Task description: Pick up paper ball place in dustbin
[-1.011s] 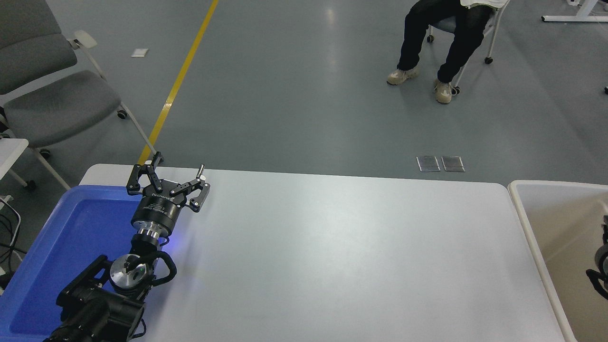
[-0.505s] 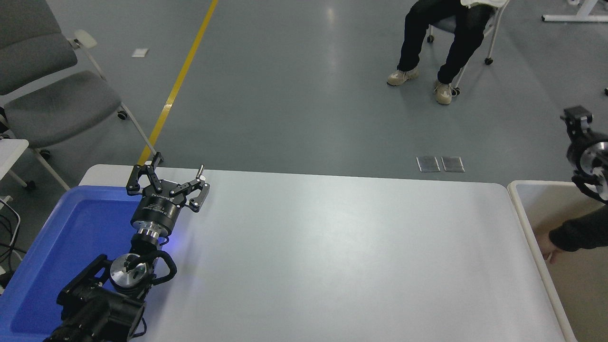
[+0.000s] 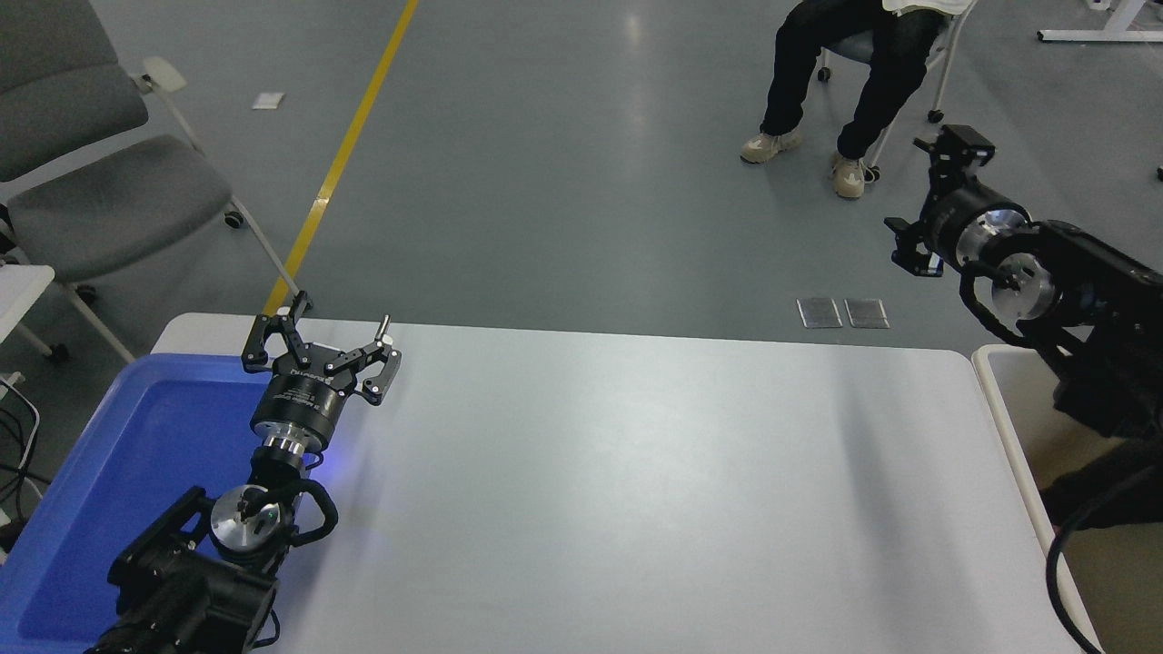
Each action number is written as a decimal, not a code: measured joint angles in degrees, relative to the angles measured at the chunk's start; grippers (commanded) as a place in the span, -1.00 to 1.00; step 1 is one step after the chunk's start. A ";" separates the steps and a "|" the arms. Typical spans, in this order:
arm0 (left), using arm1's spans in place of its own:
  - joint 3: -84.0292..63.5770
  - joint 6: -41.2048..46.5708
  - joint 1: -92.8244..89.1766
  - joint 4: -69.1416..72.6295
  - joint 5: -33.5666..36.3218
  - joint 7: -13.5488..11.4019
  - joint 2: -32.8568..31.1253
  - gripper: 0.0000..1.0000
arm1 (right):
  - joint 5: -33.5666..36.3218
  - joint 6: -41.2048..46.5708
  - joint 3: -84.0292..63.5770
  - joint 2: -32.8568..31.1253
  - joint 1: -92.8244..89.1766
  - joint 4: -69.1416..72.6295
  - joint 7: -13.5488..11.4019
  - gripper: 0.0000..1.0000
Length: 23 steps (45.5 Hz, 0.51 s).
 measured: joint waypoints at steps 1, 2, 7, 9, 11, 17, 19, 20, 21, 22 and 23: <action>0.00 0.00 0.00 0.00 0.00 0.00 0.00 0.98 | 0.50 0.28 0.81 0.51 -0.54 0.05 0.04 1.00; 0.00 0.00 0.00 0.00 0.00 0.00 0.00 0.98 | 0.90 0.51 1.40 0.93 -0.98 0.14 0.07 1.00; 0.00 0.00 0.00 0.00 0.00 0.00 0.00 0.98 | 2.71 1.80 4.02 2.86 -3.13 0.34 0.58 1.00; 0.00 0.00 0.00 0.00 -0.01 0.00 0.00 0.98 | 3.21 2.31 4.79 3.40 -3.79 0.41 0.85 1.00; 0.00 0.00 0.00 0.00 0.00 0.00 0.00 0.98 | 3.81 3.07 5.73 3.95 -4.67 0.42 1.22 1.00; 0.00 0.00 0.00 0.00 0.00 0.00 0.00 0.98 | 5.20 6.72 8.48 4.98 -7.42 0.20 2.91 1.00; 0.00 0.00 0.00 0.00 0.00 0.00 0.00 0.98 | 5.48 7.80 9.11 5.18 -8.27 0.10 3.31 1.00; 0.00 0.00 0.00 0.00 0.00 0.00 0.00 0.98 | 5.63 8.38 9.43 5.28 -8.71 0.06 3.52 1.00; 0.00 0.00 0.00 0.00 0.00 0.00 0.00 0.98 | 5.78 8.99 9.77 5.39 -9.20 0.01 3.73 1.00; 0.00 0.00 0.00 0.00 0.00 0.00 0.00 0.98 | 5.90 9.40 10.02 5.47 -9.60 -0.05 3.88 1.00; 0.00 0.00 0.00 0.00 0.00 0.00 0.00 0.98 | 6.08 9.88 10.31 5.54 -10.04 -0.16 4.06 1.00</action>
